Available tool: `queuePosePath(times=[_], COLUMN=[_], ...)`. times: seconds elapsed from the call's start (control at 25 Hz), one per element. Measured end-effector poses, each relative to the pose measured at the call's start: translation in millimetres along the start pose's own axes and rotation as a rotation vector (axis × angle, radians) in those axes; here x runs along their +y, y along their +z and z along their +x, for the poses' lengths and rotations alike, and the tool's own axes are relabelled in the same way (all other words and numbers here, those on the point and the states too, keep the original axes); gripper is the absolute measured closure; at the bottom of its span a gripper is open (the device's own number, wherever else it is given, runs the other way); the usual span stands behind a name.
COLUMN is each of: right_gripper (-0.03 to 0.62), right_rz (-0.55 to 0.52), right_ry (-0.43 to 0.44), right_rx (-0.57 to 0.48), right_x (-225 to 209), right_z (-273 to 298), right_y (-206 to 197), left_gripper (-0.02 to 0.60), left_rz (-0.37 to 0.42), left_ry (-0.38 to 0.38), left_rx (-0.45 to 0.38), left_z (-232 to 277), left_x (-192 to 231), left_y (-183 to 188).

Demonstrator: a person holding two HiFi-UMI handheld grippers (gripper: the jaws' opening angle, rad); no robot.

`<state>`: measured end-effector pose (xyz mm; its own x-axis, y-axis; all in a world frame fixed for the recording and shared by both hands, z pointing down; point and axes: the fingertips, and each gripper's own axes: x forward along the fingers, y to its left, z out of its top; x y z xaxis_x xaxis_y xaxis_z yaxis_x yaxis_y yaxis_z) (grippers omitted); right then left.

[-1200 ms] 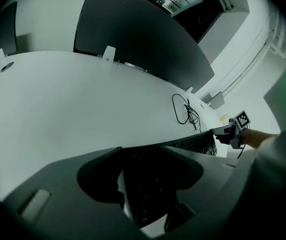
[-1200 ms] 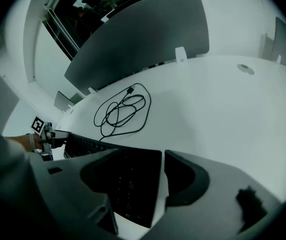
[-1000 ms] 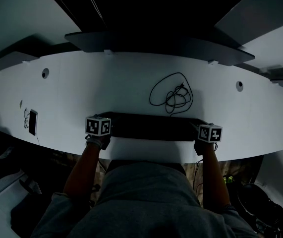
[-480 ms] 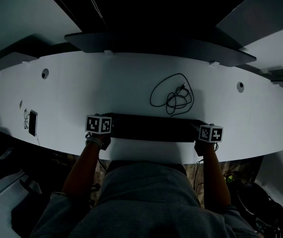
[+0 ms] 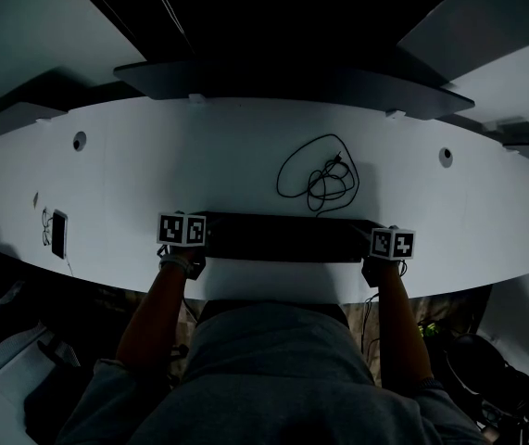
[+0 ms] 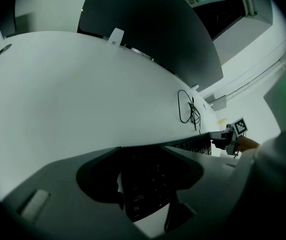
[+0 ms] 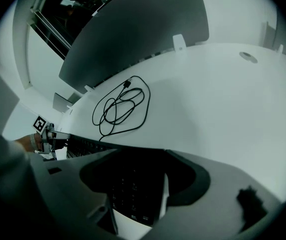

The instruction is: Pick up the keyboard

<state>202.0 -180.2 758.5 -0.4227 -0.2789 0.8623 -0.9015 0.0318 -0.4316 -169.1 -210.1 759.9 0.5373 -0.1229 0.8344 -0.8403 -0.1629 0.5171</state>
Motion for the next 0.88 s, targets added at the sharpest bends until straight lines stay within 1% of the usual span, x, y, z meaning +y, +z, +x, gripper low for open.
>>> queuePosePath(times=[0.2, 0.52, 0.72, 0.8, 0.88], right_gripper=[0.336, 0.336, 0.336, 0.336, 0.336], right_rz=[0.007, 0.018, 0.007, 0.015, 0.010], right_ry=[0.017, 0.024, -0.001, 0.001, 0.001], right_rx=[-0.002, 0.018, -0.007, -0.023, -0.046], right_x=[-0.6, 0.7, 0.2, 3.8, 8.2], right_z=[0.6, 2.4, 0.7, -1.0, -6.8], right_y=[0.0, -0.7, 0.8, 1.2, 3.4], left_gripper=[0.341, 0.342, 0.341, 0.354, 0.353], left_rz=[0.007, 0.020, 0.014, 0.006, 0.005], left_ry=[0.001, -0.006, -0.003, -0.004, -0.012], left_rx=[-0.017, -0.021, -0.038, -0.046, -0.049], left_z=[0.2, 0.1, -0.3, -1.0, -1.7], left_x=[-0.3, 0.1, 0.0, 0.0, -0.9], left_y=[-0.2, 2.0, 1.5, -0.1, -0.4])
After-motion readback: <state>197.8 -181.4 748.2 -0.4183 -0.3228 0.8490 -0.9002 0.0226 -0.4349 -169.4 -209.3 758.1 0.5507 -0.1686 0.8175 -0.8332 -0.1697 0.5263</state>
